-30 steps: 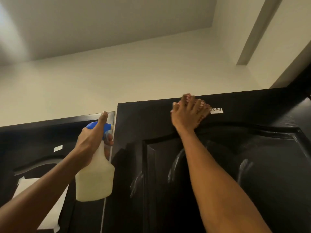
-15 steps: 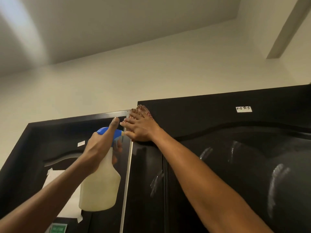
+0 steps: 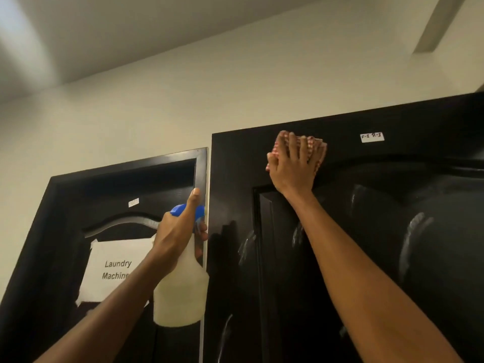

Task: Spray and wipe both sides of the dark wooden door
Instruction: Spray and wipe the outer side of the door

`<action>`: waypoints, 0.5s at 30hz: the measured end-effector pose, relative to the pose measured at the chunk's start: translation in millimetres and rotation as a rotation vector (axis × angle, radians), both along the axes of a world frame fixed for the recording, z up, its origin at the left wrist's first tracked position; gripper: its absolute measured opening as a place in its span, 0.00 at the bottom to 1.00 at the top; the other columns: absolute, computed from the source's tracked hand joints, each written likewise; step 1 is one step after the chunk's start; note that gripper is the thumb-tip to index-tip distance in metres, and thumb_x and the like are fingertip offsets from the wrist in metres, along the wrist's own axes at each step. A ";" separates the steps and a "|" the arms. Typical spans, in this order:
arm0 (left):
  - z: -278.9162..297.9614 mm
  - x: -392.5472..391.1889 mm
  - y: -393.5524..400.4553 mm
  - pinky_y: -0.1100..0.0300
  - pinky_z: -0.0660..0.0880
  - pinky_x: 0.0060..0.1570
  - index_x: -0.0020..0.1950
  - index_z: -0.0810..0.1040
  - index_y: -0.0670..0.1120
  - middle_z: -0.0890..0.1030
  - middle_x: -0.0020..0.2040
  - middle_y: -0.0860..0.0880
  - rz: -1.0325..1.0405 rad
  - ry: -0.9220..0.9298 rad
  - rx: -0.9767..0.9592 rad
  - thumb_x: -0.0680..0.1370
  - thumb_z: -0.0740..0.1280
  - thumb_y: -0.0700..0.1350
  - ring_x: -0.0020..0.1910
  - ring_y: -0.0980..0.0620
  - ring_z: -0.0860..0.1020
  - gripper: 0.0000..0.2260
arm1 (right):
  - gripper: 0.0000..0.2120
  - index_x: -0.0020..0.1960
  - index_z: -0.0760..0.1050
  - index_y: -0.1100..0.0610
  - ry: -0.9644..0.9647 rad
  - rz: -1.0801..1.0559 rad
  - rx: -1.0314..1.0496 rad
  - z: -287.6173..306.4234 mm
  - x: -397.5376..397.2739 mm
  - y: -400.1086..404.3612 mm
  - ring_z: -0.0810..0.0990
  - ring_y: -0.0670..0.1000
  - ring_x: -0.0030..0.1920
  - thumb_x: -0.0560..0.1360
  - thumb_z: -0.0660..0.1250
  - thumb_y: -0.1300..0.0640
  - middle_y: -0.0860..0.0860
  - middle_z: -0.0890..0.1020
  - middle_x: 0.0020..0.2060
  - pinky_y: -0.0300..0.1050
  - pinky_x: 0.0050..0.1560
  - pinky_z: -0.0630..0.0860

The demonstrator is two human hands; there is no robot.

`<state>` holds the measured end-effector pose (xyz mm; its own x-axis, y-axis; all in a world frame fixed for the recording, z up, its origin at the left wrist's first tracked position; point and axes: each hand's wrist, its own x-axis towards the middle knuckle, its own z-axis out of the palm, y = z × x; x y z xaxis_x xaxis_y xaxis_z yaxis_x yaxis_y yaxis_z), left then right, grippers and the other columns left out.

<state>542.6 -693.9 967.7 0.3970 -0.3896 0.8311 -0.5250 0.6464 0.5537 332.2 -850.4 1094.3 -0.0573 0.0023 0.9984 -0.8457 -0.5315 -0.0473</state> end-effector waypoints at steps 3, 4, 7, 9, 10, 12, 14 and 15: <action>-15.0 -2.2 4.3 0.60 0.76 0.32 0.52 0.78 0.40 0.80 0.40 0.39 0.003 0.005 0.053 0.78 0.56 0.67 0.32 0.48 0.79 0.30 | 0.28 0.82 0.50 0.47 0.371 -0.035 -0.105 -39.2 18.0 2.2 0.51 0.57 0.80 0.83 0.46 0.40 0.51 0.55 0.81 0.60 0.77 0.37; -21.9 -4.8 4.8 0.61 0.75 0.30 0.51 0.77 0.39 0.79 0.37 0.40 -0.004 0.001 0.083 0.79 0.56 0.66 0.30 0.49 0.79 0.30 | 0.28 0.82 0.48 0.45 0.445 -0.032 -0.102 -51.1 16.9 1.0 0.50 0.56 0.81 0.84 0.46 0.40 0.50 0.55 0.81 0.61 0.78 0.40; -41.3 -11.9 3.9 0.64 0.75 0.26 0.46 0.76 0.38 0.78 0.32 0.43 -0.032 0.009 0.176 0.80 0.55 0.65 0.24 0.53 0.77 0.29 | 0.28 0.82 0.49 0.43 0.462 -0.011 -0.075 -67.4 8.6 -2.5 0.50 0.55 0.81 0.84 0.47 0.40 0.48 0.54 0.81 0.63 0.78 0.46; -49.3 -12.1 2.8 0.63 0.75 0.25 0.46 0.77 0.38 0.78 0.33 0.44 -0.080 0.036 0.237 0.80 0.55 0.65 0.25 0.53 0.77 0.29 | 0.28 0.81 0.49 0.44 0.433 -0.012 -0.061 -68.5 10.0 -1.1 0.50 0.55 0.81 0.84 0.48 0.40 0.48 0.55 0.81 0.62 0.78 0.45; -51.8 -10.9 2.0 0.63 0.76 0.25 0.48 0.78 0.38 0.79 0.34 0.44 -0.098 0.039 0.252 0.80 0.56 0.65 0.26 0.53 0.78 0.29 | 0.28 0.81 0.50 0.44 0.419 -0.012 -0.057 -68.4 12.7 -0.3 0.51 0.56 0.80 0.83 0.47 0.40 0.49 0.56 0.81 0.62 0.78 0.45; -53.6 -7.5 0.5 0.63 0.76 0.27 0.48 0.79 0.38 0.80 0.34 0.44 -0.094 0.029 0.242 0.80 0.56 0.65 0.27 0.53 0.79 0.29 | 0.28 0.81 0.50 0.45 0.389 -0.015 -0.052 -67.4 20.3 2.6 0.52 0.57 0.80 0.83 0.46 0.41 0.50 0.57 0.80 0.62 0.79 0.47; -53.4 -5.4 0.8 0.62 0.75 0.28 0.44 0.77 0.40 0.79 0.32 0.44 -0.056 0.032 0.223 0.80 0.55 0.65 0.26 0.52 0.78 0.29 | 0.28 0.82 0.50 0.46 0.368 -0.009 -0.035 -64.2 30.5 3.3 0.52 0.58 0.80 0.83 0.46 0.41 0.50 0.57 0.80 0.63 0.78 0.50; -52.6 -4.5 1.3 0.62 0.75 0.29 0.43 0.76 0.40 0.78 0.32 0.44 -0.034 0.041 0.214 0.80 0.55 0.65 0.26 0.52 0.77 0.28 | 0.28 0.81 0.50 0.46 0.362 -0.007 -0.029 -61.1 36.2 4.0 0.52 0.58 0.80 0.84 0.46 0.41 0.51 0.57 0.81 0.64 0.78 0.51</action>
<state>538.1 -692.6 915.1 0.4121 -0.5693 0.7114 -0.4790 0.5288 0.7006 368.4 -846.4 1033.2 0.2999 0.0298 0.9535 -0.8085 -0.5226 0.2706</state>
